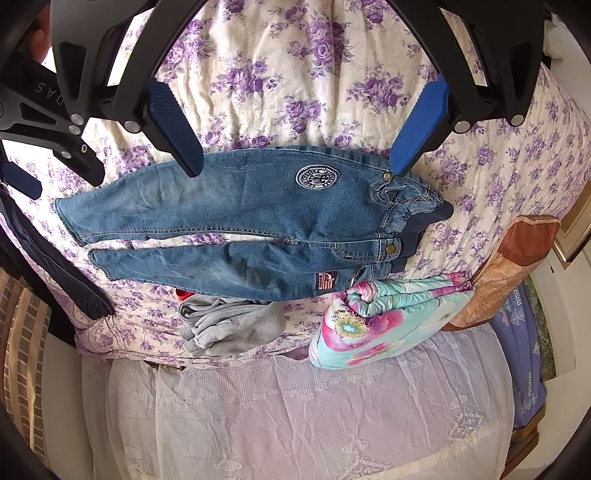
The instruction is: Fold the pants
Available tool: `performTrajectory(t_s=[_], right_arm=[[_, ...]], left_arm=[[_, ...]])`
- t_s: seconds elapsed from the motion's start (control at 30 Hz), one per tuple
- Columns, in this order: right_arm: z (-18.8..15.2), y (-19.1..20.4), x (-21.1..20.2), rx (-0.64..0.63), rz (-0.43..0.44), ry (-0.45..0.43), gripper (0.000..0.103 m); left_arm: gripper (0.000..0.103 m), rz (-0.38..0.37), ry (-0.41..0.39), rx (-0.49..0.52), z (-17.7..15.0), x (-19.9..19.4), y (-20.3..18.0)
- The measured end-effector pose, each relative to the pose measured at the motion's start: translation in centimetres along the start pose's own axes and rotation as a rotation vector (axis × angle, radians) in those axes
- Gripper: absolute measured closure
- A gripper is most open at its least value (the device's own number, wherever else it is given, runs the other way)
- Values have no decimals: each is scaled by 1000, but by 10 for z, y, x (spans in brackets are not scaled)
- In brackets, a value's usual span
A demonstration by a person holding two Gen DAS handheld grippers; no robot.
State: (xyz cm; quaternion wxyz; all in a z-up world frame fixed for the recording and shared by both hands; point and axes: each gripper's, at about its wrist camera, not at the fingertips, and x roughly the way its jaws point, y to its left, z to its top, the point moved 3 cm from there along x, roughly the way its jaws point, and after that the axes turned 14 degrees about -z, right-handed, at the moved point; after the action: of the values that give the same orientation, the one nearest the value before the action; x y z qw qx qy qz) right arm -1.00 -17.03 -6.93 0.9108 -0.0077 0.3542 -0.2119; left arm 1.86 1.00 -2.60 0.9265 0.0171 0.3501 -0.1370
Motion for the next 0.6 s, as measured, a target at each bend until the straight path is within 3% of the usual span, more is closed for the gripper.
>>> performTrajectory(t_s=[0.6], right_arm=[[0, 7, -2, -14, -1, -5, 3]], left_arm=[[5, 0, -2, -1, 0, 0, 1]])
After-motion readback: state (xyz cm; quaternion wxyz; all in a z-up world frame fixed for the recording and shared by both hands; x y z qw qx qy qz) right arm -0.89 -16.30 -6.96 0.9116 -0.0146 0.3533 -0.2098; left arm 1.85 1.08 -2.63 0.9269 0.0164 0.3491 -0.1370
